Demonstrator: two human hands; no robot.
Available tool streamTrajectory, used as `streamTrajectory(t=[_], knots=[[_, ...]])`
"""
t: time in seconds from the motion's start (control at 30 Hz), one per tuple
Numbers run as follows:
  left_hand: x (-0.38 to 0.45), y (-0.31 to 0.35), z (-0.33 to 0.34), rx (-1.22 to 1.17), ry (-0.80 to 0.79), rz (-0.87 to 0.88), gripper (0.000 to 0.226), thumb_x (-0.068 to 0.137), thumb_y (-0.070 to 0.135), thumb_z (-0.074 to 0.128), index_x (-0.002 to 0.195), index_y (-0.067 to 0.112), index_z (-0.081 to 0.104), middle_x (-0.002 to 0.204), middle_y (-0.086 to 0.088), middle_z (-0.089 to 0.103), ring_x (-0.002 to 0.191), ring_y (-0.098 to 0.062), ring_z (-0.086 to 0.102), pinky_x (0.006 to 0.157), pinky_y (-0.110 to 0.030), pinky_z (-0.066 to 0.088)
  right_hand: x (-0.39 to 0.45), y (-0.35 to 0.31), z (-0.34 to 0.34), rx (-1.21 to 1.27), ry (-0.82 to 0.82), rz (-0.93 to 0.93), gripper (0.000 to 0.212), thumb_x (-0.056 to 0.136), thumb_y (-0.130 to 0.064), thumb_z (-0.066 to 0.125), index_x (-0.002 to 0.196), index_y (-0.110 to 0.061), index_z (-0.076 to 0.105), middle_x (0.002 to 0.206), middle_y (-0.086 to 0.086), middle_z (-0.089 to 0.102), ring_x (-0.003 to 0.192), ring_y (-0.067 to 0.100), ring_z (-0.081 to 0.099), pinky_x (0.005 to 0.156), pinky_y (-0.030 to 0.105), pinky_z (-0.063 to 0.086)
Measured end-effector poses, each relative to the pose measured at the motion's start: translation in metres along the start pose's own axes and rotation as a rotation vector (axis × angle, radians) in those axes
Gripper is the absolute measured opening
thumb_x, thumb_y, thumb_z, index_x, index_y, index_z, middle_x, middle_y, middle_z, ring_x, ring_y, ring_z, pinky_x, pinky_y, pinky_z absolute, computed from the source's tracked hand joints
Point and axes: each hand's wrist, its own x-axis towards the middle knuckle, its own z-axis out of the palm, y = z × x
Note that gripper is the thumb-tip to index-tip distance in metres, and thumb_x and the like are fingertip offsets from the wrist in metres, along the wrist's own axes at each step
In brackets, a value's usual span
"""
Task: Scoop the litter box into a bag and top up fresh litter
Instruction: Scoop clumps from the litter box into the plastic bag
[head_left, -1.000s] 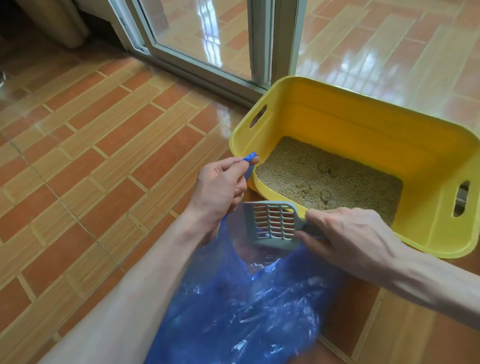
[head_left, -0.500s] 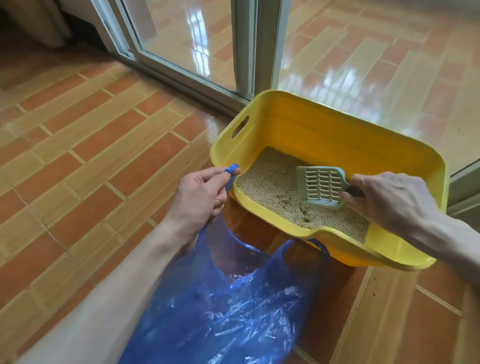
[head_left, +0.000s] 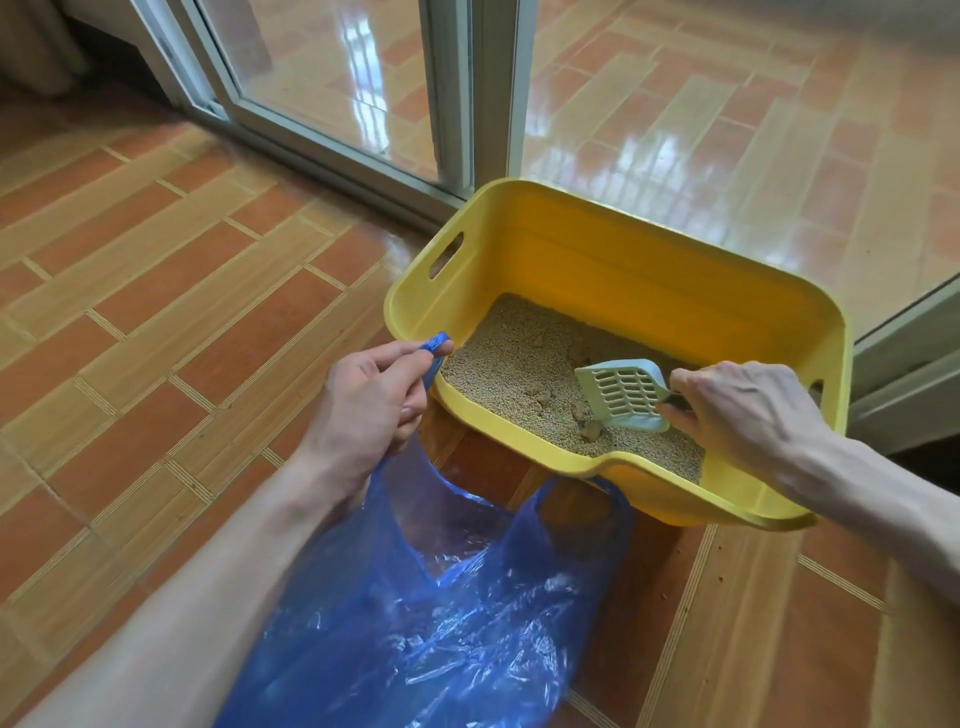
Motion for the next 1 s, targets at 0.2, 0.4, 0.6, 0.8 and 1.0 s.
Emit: streamTrajectory(t=[0.2, 0.4, 0.6, 0.8, 1.0], knots=[[-0.001, -0.001, 0.005, -0.006, -0.012, -0.009, 0.027, 0.107, 0.015, 0.048, 0.113, 0.009, 0.074, 0.049, 0.005, 0.025, 0.038, -0.007, 0.015, 0.037, -0.014, 0.013, -0.003, -0.002, 0.008, 0.078, -0.118, 0.057, 0.038, 0.097, -0.058, 0.048, 0.096, -0.025, 0.068, 0.074, -0.005, 0.061, 0.063, 0.019, 0.052, 0.046, 0.028, 0.030], [-0.002, 0.000, 0.005, 0.001, -0.016, 0.001, 0.027, 0.107, 0.016, 0.048, 0.113, 0.011, 0.074, 0.049, 0.005, 0.025, 0.038, -0.007, 0.015, 0.037, -0.015, 0.015, 0.003, -0.006, 0.018, 0.325, -0.317, 0.110, 0.038, 0.095, -0.059, 0.052, 0.099, -0.027, 0.070, 0.074, -0.005, 0.060, 0.065, 0.018, 0.055, 0.046, 0.026, 0.034], [-0.002, 0.000, 0.004, 0.000, -0.013, -0.002, 0.027, 0.107, 0.016, 0.048, 0.114, 0.010, 0.074, 0.051, 0.004, 0.024, 0.039, -0.008, 0.015, 0.037, -0.016, 0.014, 0.018, -0.020, 0.028, 0.521, -0.455, 0.096, 0.041, 0.099, -0.057, 0.049, 0.067, -0.030, 0.047, 0.063, -0.006, 0.058, 0.054, 0.013, 0.053, 0.048, 0.025, 0.036], [-0.003, 0.000, 0.002, 0.014, -0.006, -0.002, 0.028, 0.107, 0.015, 0.047, 0.113, 0.010, 0.074, 0.050, 0.003, 0.023, 0.037, -0.007, 0.016, 0.036, -0.014, 0.016, 0.027, -0.028, 0.037, 0.772, -0.567, 0.112, 0.042, 0.100, -0.051, 0.052, 0.068, -0.024, 0.053, 0.059, -0.005, 0.051, 0.050, 0.013, 0.042, 0.050, 0.028, 0.030], [-0.002, -0.001, 0.002, 0.019, -0.005, -0.009, 0.028, 0.107, 0.016, 0.048, 0.114, 0.011, 0.074, 0.050, 0.004, 0.024, 0.038, -0.007, 0.016, 0.036, -0.014, 0.016, 0.033, -0.034, 0.044, 0.865, -0.602, 0.097, 0.042, 0.101, -0.053, 0.049, 0.080, -0.019, 0.063, 0.061, -0.007, 0.052, 0.050, 0.010, 0.041, 0.049, 0.025, 0.029]])
